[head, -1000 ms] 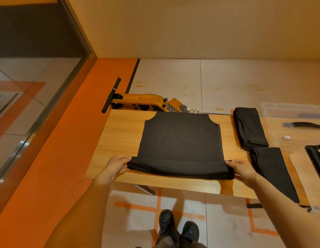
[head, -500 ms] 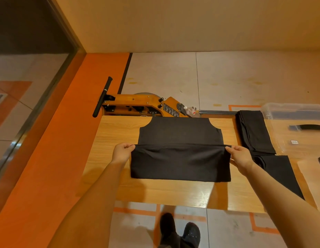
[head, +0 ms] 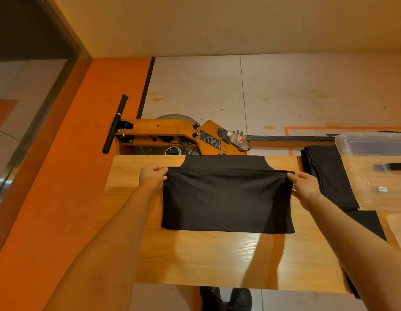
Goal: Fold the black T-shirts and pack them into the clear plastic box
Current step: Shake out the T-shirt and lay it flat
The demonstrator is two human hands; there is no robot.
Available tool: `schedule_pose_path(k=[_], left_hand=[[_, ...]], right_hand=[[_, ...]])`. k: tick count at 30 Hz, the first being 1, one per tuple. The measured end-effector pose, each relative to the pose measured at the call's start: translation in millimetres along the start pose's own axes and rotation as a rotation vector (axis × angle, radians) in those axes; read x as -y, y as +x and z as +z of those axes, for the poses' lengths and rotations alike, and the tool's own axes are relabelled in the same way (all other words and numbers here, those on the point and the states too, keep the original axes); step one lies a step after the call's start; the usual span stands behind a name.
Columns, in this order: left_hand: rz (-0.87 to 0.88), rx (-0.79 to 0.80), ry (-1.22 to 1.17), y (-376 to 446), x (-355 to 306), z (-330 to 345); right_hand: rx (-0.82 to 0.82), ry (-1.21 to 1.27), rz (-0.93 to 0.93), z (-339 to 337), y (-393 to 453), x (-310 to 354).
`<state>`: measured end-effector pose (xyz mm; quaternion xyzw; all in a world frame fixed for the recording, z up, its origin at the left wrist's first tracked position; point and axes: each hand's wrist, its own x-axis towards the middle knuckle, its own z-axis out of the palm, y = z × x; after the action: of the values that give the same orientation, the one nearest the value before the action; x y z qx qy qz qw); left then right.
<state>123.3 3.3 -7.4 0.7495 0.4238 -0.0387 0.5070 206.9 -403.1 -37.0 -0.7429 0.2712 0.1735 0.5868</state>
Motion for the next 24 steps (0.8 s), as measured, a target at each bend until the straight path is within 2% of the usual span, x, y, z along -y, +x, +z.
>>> schedule_pose_path(k=[8,15,20,24], left_hand=[[0.060,0.014,-0.065,16,-13,15],[-0.041,-0.104,0.210,-15,52,27],[-0.136,-0.157,0.232,-44,92,37],[-0.189,-0.140,0.248,-57,101,44]], right_hand=[[-0.103,-0.016,-0.048,18,16,16],[-0.330,-0.306,0.107,14,-18,-49],[-0.350,-0.376,0.136,19,-51,-83],[-0.313,-0.424,0.117,24,-72,-93]])
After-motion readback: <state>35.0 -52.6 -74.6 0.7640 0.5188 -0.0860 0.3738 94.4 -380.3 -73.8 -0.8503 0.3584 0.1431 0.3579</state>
